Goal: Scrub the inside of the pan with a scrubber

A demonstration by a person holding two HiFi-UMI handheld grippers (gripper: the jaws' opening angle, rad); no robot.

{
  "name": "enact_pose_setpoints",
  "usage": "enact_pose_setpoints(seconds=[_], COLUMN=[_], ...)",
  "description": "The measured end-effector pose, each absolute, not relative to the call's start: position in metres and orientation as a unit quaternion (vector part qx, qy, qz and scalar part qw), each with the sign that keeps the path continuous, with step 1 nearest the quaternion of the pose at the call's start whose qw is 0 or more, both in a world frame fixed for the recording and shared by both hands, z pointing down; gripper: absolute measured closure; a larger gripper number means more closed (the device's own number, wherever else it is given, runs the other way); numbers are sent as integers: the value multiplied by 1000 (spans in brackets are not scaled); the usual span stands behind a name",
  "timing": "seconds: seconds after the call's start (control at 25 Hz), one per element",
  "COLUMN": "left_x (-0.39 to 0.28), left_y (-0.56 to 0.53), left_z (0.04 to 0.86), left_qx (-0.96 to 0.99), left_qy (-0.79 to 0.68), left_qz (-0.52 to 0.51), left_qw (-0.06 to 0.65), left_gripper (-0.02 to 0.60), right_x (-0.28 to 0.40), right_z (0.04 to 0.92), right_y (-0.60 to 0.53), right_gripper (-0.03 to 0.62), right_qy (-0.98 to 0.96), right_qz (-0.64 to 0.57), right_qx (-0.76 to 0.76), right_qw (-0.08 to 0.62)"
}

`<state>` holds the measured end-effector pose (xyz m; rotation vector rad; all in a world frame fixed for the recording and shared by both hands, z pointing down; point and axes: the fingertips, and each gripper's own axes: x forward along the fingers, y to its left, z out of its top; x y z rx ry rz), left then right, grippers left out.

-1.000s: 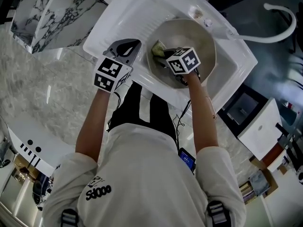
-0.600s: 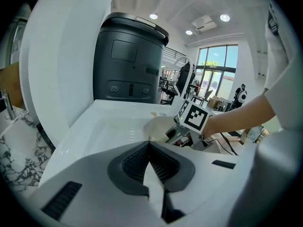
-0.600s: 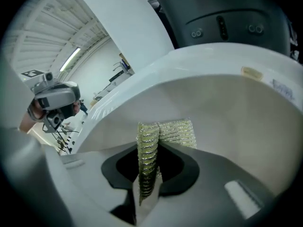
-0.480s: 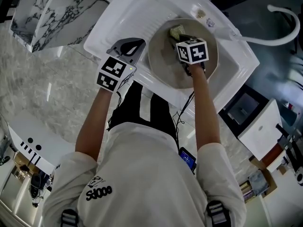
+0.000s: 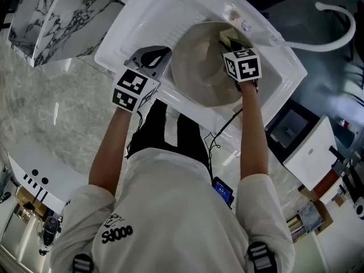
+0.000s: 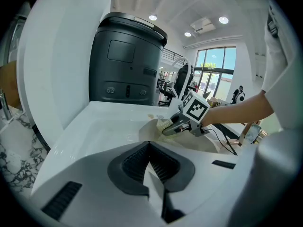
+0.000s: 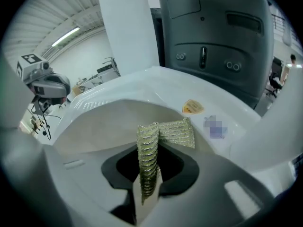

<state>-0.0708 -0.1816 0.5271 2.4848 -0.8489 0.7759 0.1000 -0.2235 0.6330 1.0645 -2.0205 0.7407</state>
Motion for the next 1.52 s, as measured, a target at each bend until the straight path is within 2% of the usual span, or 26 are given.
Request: enact_pose_setpoints(seconds=[0.2,0.4,0.6,0.8,1.36,1.52], left_x=[-69,-67,-68,-71,-65,-64], left_y=[-177,-177,-175,-175,-169,-167], left_z=[528,529,531,532,529,528], left_qx=[889,889,888,887,892,893], left_qy=[-302,-300,-300,-301,-291,-289], left_qz=[275,277,279,278,278,277], left_qw=[206,206,209,211,206,203], left_gripper=[577,577,577,577,577,577], right_x=[110,114,104,95,18,6], right_z=[613,634,668,672,666,654], right_y=[-221,-216,-197,-189,-62,-44], right_gripper=[514,514,514,514,514,513], right_qy=[-788,-771,-757,-756,-784,-799], right_qz=[267,249,324,344,445,443], right_qx=[425,418,384,366,49,-2], right_qw=[358,411,417,419,430,406])
